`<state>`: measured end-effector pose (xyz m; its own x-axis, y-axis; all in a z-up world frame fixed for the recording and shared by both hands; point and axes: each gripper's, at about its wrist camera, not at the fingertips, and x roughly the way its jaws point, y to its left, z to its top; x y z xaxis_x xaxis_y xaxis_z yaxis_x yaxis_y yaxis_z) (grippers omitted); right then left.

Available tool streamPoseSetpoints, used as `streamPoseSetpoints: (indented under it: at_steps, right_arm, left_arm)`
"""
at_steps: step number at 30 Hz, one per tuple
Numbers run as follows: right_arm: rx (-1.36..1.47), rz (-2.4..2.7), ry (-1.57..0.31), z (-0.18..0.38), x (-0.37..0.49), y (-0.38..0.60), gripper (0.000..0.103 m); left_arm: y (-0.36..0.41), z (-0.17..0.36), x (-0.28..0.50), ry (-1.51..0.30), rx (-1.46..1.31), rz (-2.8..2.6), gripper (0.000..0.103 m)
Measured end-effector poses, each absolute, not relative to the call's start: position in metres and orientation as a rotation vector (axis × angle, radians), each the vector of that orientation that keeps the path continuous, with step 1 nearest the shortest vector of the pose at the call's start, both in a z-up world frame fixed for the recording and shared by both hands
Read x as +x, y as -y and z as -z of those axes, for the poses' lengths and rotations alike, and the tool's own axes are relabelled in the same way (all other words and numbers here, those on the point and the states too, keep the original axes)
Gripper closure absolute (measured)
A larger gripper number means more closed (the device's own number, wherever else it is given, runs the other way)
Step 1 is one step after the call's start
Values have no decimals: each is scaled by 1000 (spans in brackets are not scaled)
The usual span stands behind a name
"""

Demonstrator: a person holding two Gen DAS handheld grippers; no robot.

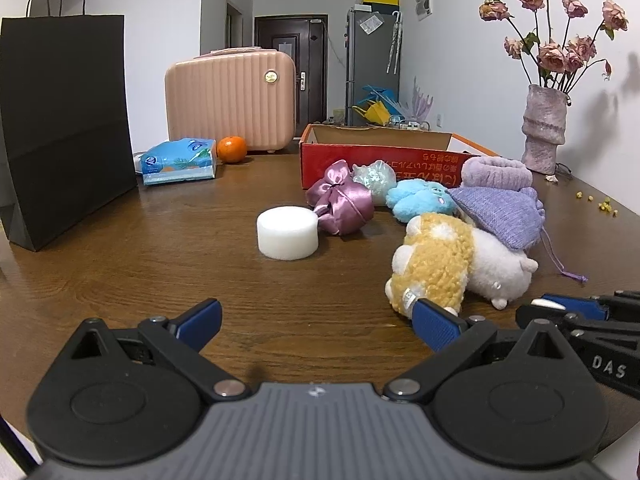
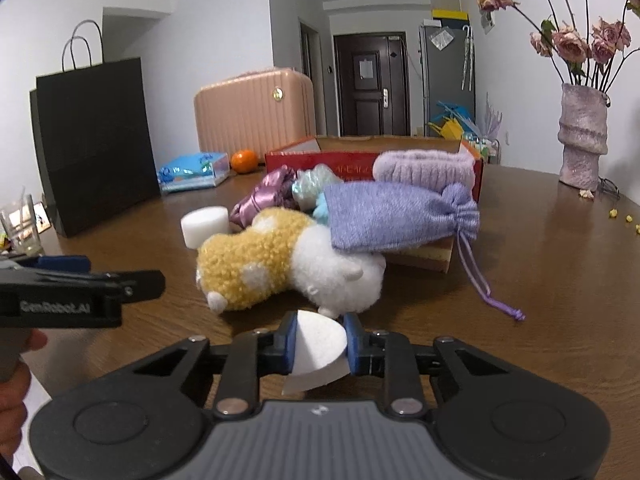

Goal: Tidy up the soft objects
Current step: 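Grasp the yellow-and-white plush sheep with the left tool while the right holds the wedge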

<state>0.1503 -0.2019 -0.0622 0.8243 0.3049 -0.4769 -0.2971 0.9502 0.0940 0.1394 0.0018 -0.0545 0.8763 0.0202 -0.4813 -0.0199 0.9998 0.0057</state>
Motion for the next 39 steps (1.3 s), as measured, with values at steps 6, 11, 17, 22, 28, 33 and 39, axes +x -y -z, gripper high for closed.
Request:
streamPoseSetpoints:
  at_steps: [6, 11, 17, 22, 28, 33, 39]
  right_arm:
    - [19, -308, -472, 50, 148, 212, 82]
    - [30, -295, -439, 40, 151, 228, 83]
    - [54, -288, -400, 34, 157, 246, 83]
    - [77, -265, -377, 32, 166, 262, 83]
    - [91, -264, -380, 36, 178, 274, 82]
    - [102, -280, -387, 41, 184, 277, 82]
    - [107, -286, -398, 45, 187, 276, 82]
  left_arm:
    - [4, 50, 143, -496, 0, -12, 0]
    - [12, 45, 149, -493, -7, 9, 0]
    - [28, 42, 162, -510, 0, 47, 0]
    - [45, 42, 175, -530, 23, 76, 0]
    - [64, 47, 196, -575, 60, 74, 0]
    - [72, 52, 205, -585, 76, 71, 0]
    - [68, 56, 210, -592, 87, 58, 3]
